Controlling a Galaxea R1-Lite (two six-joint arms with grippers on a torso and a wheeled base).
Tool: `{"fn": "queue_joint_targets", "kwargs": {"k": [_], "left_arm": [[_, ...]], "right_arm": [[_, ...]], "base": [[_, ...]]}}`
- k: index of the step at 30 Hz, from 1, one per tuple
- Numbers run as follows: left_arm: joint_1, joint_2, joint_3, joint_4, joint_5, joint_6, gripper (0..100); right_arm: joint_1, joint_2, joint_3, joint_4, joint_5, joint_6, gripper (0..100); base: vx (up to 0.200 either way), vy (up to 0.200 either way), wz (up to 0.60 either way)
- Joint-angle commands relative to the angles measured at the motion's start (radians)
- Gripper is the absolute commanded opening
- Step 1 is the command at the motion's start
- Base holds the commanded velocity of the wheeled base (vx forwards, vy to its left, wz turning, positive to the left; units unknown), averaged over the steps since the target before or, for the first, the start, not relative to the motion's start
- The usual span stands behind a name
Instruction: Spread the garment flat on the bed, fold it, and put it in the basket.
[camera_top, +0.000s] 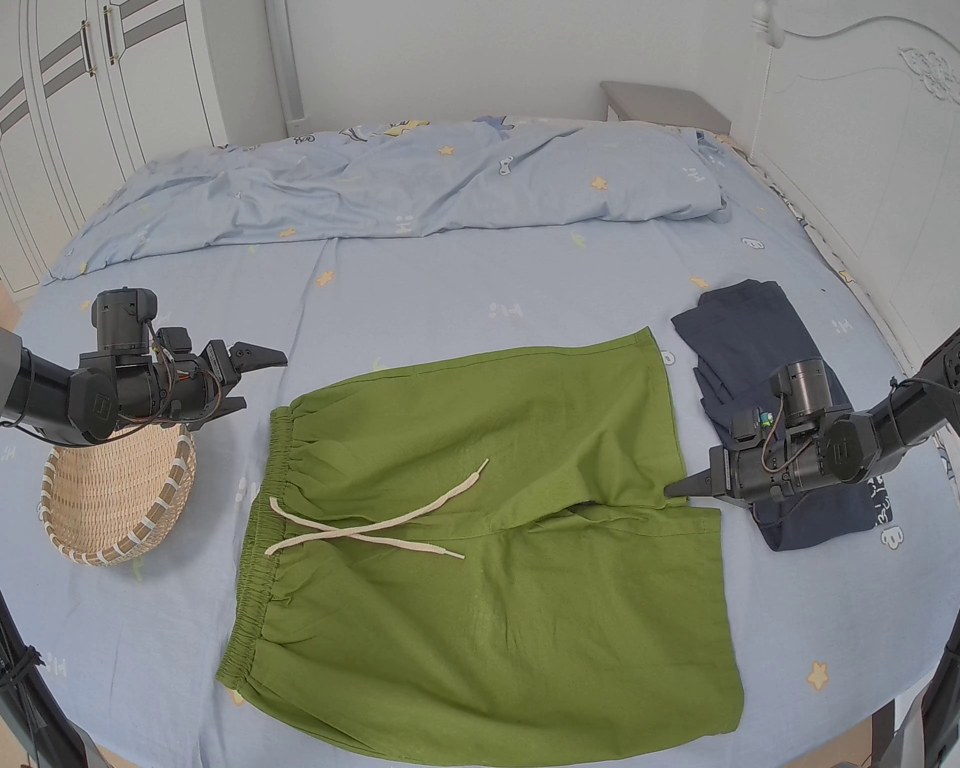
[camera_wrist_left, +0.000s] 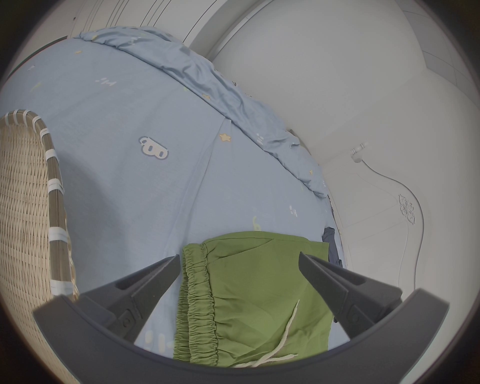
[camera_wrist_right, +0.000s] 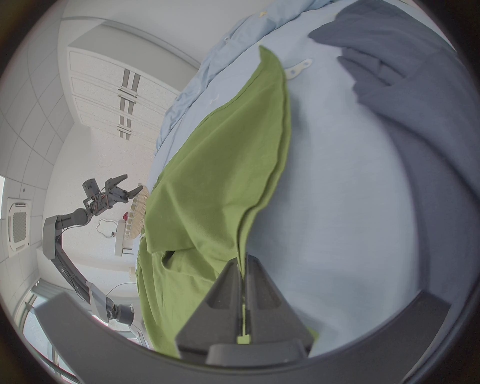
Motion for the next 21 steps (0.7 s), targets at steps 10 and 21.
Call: {"fn": "queue_joint_targets", "kwargs": {"k": [10,21], "left_arm": [[0.000,0.004,0.002,0.003,-0.002,0.000,100],[0.000,0.001,0.002,0.006,-0.003,0.000,100]], "right_arm": [[-0.077,-0.033,-0.006,0.006,0.004,0.000,0],[-0.106,-0.066,0.009,0.132,0.006,-0.007,0]], "base": [[0.000,0.000,0.00],[0.000,0.000,0.00]]}}
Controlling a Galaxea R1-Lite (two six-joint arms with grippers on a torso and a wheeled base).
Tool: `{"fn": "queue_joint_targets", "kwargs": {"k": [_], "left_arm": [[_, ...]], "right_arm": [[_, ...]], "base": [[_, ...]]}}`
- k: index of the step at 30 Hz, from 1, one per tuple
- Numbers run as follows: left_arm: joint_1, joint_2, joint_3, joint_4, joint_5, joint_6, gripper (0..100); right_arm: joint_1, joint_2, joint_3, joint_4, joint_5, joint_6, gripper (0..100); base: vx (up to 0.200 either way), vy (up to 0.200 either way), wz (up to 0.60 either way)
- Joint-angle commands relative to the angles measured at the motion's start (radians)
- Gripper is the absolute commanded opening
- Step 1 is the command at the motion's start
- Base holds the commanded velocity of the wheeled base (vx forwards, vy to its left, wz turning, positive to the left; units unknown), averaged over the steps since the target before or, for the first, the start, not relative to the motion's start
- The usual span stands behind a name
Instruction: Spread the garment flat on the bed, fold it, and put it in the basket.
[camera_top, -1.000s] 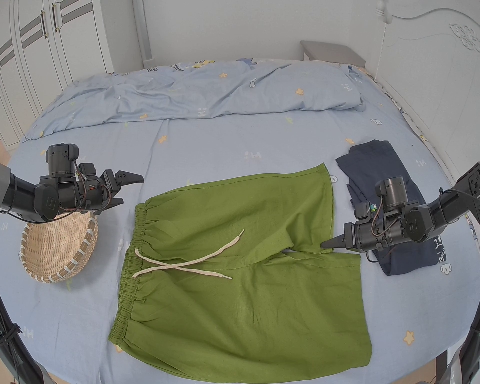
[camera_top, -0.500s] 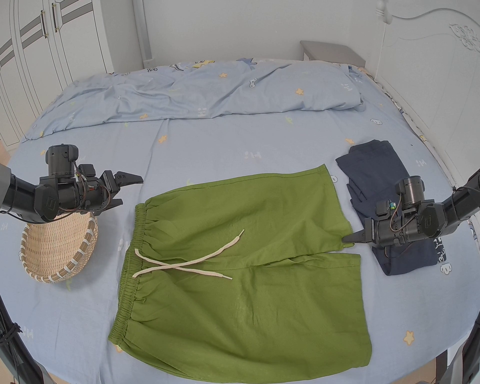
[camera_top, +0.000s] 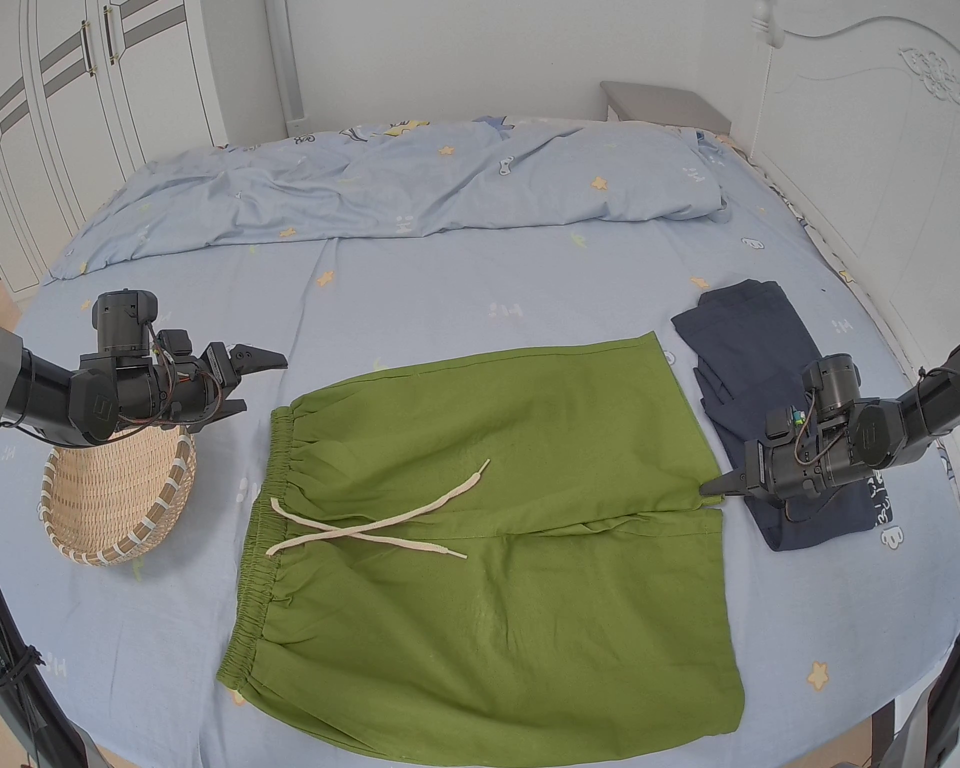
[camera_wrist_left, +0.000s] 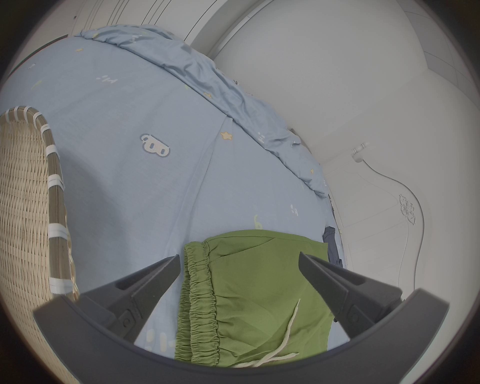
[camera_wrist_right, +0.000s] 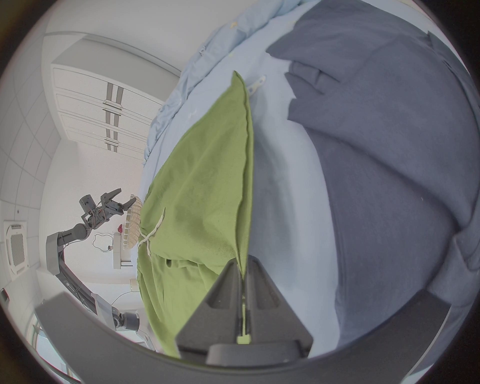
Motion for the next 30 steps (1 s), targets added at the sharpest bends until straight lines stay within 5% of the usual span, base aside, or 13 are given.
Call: {"fn": "queue_joint_targets", "kwargs": {"k": [1,9,10,22,30], "left_arm": [[-0.001,-0.001,0.000,0.001,0.000,0.000,100],[-0.003,-0.010,0.009,0.006,-0.005,0.000,100],[-0.003,-0.010,0.010,0.006,-0.006,0.000,100],[-0.024,-0.253,0.153,0.130,-0.014,-0.023,100],[-0.009,-0.496,0.544,0.142,-0.074,-0.011,100]], "right_arm": [[-0.012,-0.016,0.006,0.010,0.000,-0.002,0],[-0.037,-0.015,0.013,0.010,0.002,-0.006,0],[-0.034,-0.015,0.014,0.010,0.003,-0.009,100],[-0.038,-0.101,0.033,0.010,0.017,-0.009,100],[-0.069,-0.319,0.183,0.007,0.082,-0.008,100]], "base": [[0.000,0.000,0.00],[0.000,0.000,0.00],[0.000,0.000,0.00],[0.000,0.000,0.00],[0.000,0.000,0.00]]}}
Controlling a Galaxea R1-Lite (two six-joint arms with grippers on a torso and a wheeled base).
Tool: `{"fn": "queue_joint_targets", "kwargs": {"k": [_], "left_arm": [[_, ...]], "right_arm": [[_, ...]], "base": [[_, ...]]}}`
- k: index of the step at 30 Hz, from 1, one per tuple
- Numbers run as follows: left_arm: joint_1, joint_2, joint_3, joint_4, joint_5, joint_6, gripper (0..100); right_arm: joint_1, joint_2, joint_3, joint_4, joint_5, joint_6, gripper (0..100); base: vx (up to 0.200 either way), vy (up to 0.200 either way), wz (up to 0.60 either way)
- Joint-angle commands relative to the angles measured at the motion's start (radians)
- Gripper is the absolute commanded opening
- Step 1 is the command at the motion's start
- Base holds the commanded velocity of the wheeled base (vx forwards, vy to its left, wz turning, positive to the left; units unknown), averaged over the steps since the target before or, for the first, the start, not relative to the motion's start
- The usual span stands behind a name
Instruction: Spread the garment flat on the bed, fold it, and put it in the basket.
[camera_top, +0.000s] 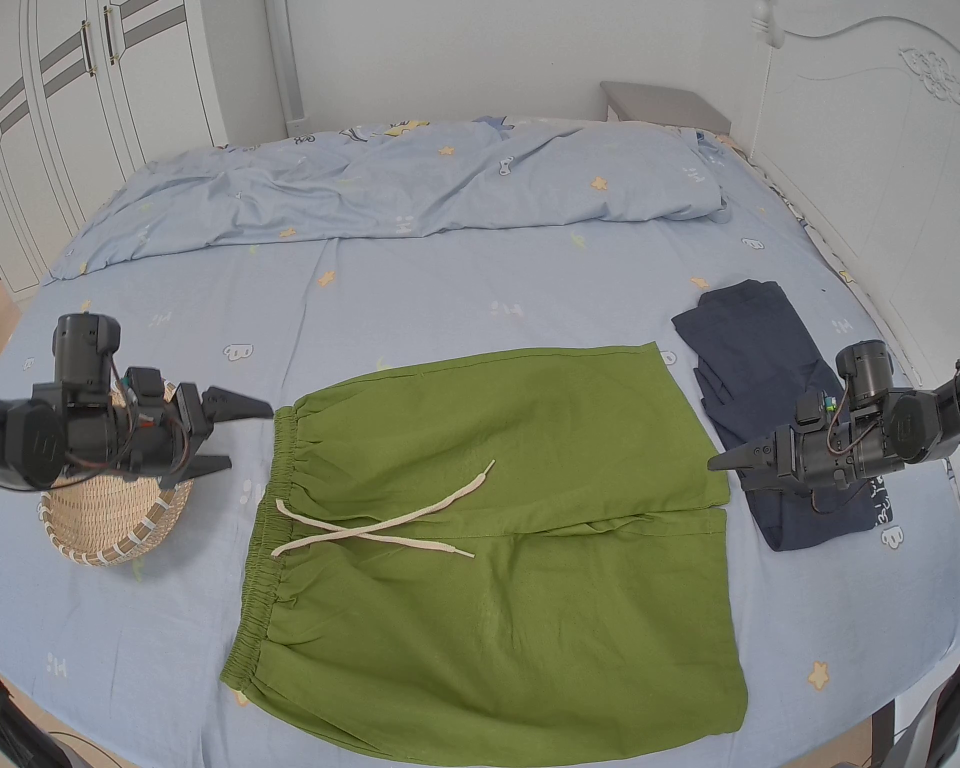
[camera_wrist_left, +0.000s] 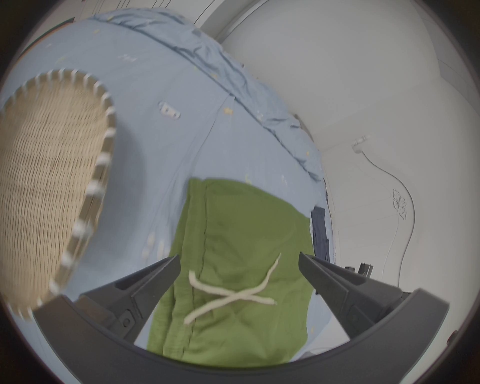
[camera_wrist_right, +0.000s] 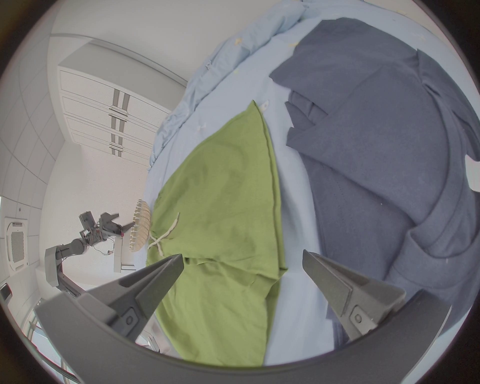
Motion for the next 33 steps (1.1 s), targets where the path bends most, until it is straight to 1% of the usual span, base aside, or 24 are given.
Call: {"fn": "queue_joint_targets", "kwargs": {"k": [1,2,3,6,10,11,14,16,18,21,22,29,33], "left_arm": [[0.008,-0.249,0.331,0.017,-0.030,0.006,100],[0.008,-0.249,0.331,0.017,-0.030,0.006,100],[0.007,-0.272,0.408,0.015,-0.032,0.016,100],[0.011,-0.284,0.506,0.003,-0.030,0.036,100],[0.050,-0.284,0.598,-0.017,-0.030,0.085,100],[0.051,-0.284,0.599,-0.019,-0.032,0.088,100],[0.100,-0.280,0.650,-0.022,-0.032,0.164,100],[0.129,-0.280,0.665,-0.019,-0.032,0.220,100],[0.142,-0.278,0.678,-0.016,-0.032,0.266,100],[0.134,-0.255,0.688,-0.014,-0.033,0.295,100],[0.131,-0.248,0.690,-0.016,-0.033,0.295,100],[0.082,-0.043,0.676,-0.043,-0.033,0.298,100],[0.063,-0.020,0.682,-0.075,-0.038,0.290,100]], "right_arm": [[-0.027,-0.224,0.153,-0.004,0.050,-0.002,100],[-0.027,-0.224,0.153,-0.004,0.050,-0.002,100],[-0.026,-0.269,0.196,-0.001,0.052,0.000,100],[-0.023,-0.338,0.268,-0.006,0.053,-0.002,100],[-0.014,-0.393,0.329,-0.006,0.052,-0.002,100],[-0.014,-0.396,0.331,-0.006,0.052,-0.002,100],[0.019,-0.425,0.369,-0.007,0.047,-0.005,100],[0.022,-0.428,0.380,-0.009,0.046,-0.005,100],[0.020,-0.434,0.382,-0.007,0.046,-0.005,100],[0.020,-0.453,0.385,-0.006,0.046,-0.003,100],[0.020,-0.454,0.385,-0.006,0.046,-0.003,100],[0.025,-0.459,0.392,-0.007,0.046,-0.005,100],[0.034,-0.459,0.395,-0.009,0.046,-0.005,100]], "base": [[0.000,0.000,0.00],[0.000,0.000,0.00],[0.000,0.000,0.00],[0.000,0.000,0.00],[0.000,0.000,0.00],[0.000,0.000,0.00],[0.000,0.000,0.00],[0.000,0.000,0.00],[0.000,0.000,0.00],[0.000,0.000,0.00],[0.000,0.000,0.00],[0.000,0.000,0.00],[0.000,0.000,0.00]]}}
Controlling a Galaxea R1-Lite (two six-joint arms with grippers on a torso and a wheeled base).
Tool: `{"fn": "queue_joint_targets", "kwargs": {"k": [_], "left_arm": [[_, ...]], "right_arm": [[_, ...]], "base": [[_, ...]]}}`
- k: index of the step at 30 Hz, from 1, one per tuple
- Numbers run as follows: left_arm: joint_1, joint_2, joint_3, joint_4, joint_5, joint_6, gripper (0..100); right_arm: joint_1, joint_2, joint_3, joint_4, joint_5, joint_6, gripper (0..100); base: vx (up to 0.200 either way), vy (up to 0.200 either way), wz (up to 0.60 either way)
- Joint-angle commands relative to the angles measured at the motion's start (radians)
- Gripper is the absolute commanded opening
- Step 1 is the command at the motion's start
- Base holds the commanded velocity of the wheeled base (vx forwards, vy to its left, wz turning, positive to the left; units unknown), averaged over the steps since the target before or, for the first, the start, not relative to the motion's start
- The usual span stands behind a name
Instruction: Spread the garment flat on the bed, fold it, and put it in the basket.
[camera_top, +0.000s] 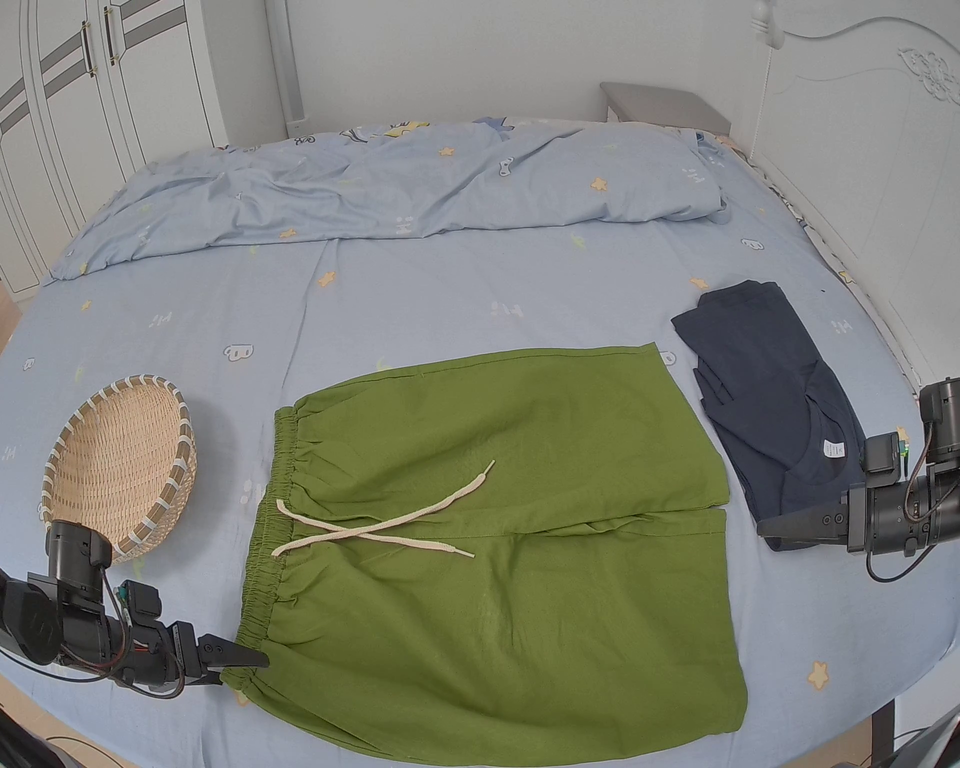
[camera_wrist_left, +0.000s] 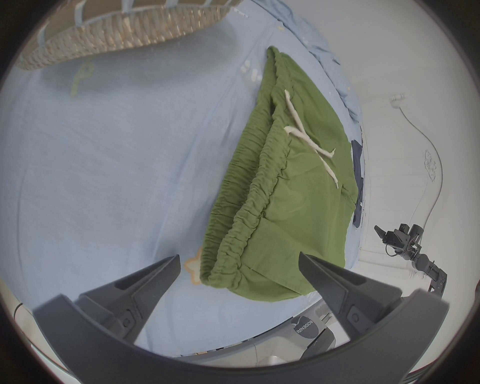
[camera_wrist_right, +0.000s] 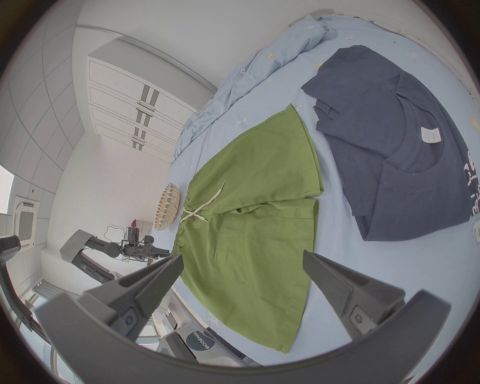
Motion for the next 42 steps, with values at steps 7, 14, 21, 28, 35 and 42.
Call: {"fn": "queue_joint_targets", "kwargs": {"k": [7,14,21,28,35,42], "left_arm": [[-0.037,0.102,-0.010,-0.014,-0.072,-0.009,0],[-0.017,0.112,-0.026,-0.014,-0.074,-0.009,0],[0.043,0.095,-0.006,-0.012,-0.078,0.000,0],[0.041,0.099,0.002,-0.014,-0.089,0.003,0],[0.043,0.096,0.001,-0.014,-0.089,0.003,0],[0.046,0.095,-0.003,-0.015,-0.089,0.003,0]], "right_arm": [[0.012,-0.003,0.006,0.000,0.001,0.000,100],[0.014,-0.002,0.012,-0.002,-0.001,-0.002,100],[0.015,-0.006,0.075,0.001,-0.003,-0.012,100],[0.023,-0.091,0.275,0.006,-0.004,-0.031,100],[0.074,-0.095,0.424,0.001,0.007,-0.097,100],[0.164,-0.060,0.499,-0.026,0.001,-0.095,100]], "base": [[0.000,0.000,0.00],[0.000,0.000,0.00],[0.000,0.000,0.00],[0.000,0.000,0.00],[0.000,0.000,0.00],[0.000,0.000,0.00]]}}
